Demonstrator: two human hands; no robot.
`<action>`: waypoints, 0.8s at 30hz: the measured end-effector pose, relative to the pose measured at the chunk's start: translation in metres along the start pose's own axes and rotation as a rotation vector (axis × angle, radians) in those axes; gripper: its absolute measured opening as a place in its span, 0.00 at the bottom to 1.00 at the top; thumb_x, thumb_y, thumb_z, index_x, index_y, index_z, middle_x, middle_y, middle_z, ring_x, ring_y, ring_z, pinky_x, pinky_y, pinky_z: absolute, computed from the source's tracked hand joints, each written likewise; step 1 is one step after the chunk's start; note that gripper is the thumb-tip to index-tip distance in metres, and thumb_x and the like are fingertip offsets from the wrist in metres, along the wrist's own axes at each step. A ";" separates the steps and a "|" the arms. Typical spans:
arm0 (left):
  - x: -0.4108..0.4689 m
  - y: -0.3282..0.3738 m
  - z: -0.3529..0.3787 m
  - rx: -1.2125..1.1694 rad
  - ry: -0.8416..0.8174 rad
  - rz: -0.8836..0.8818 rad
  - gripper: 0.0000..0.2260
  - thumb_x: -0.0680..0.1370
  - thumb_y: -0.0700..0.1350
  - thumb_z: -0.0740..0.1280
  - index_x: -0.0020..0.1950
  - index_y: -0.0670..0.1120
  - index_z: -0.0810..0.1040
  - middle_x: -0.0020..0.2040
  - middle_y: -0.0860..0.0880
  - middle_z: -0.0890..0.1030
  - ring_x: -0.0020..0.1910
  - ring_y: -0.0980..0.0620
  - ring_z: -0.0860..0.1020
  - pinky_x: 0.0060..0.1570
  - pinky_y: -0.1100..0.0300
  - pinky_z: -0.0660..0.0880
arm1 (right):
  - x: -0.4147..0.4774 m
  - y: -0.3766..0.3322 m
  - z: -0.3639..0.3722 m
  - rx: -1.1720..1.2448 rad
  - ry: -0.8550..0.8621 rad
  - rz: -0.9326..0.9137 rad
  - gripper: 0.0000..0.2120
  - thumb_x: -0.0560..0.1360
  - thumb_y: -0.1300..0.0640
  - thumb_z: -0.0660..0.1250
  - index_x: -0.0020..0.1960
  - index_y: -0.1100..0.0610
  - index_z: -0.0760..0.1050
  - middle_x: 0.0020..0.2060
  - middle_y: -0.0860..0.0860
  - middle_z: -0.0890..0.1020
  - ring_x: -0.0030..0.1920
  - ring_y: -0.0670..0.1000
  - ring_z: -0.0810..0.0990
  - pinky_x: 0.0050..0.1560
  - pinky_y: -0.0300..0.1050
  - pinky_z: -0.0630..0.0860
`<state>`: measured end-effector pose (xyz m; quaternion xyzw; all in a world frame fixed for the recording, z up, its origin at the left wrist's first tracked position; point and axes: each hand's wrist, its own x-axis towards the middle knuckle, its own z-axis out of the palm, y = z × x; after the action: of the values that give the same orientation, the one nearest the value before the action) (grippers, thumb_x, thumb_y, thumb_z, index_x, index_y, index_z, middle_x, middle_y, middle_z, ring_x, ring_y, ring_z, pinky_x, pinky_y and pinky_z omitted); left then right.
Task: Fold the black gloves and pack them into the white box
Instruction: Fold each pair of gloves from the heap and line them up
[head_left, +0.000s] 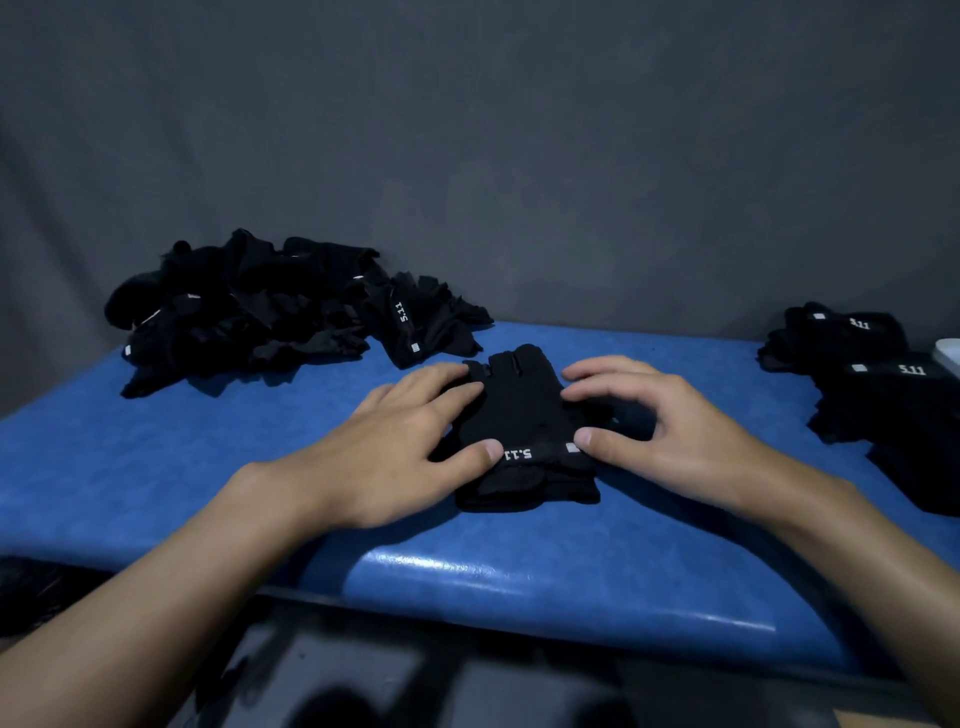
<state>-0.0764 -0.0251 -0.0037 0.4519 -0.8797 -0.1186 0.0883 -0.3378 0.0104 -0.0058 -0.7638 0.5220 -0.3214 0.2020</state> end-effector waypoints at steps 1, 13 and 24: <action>0.000 0.000 0.000 -0.005 0.017 0.035 0.42 0.69 0.73 0.44 0.80 0.55 0.56 0.79 0.60 0.52 0.77 0.61 0.49 0.73 0.63 0.47 | -0.003 -0.001 -0.001 -0.001 0.002 -0.013 0.13 0.73 0.55 0.74 0.57 0.47 0.80 0.62 0.38 0.76 0.66 0.38 0.71 0.68 0.38 0.66; -0.007 0.002 0.002 -0.049 -0.096 0.121 0.25 0.79 0.65 0.57 0.76 0.67 0.58 0.80 0.59 0.52 0.78 0.64 0.44 0.75 0.64 0.43 | -0.022 -0.005 0.001 -0.045 -0.137 0.000 0.22 0.67 0.39 0.73 0.60 0.38 0.77 0.63 0.33 0.73 0.67 0.37 0.70 0.72 0.49 0.65; -0.011 -0.001 0.002 -0.140 0.020 0.240 0.31 0.71 0.69 0.63 0.73 0.62 0.69 0.76 0.59 0.66 0.76 0.67 0.56 0.75 0.66 0.54 | -0.022 -0.013 0.001 0.031 -0.064 -0.021 0.15 0.71 0.56 0.76 0.56 0.49 0.82 0.56 0.39 0.80 0.61 0.40 0.76 0.65 0.39 0.70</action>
<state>-0.0696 -0.0164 -0.0064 0.3375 -0.9160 -0.1639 0.1422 -0.3335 0.0356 -0.0042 -0.7758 0.5023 -0.3069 0.2272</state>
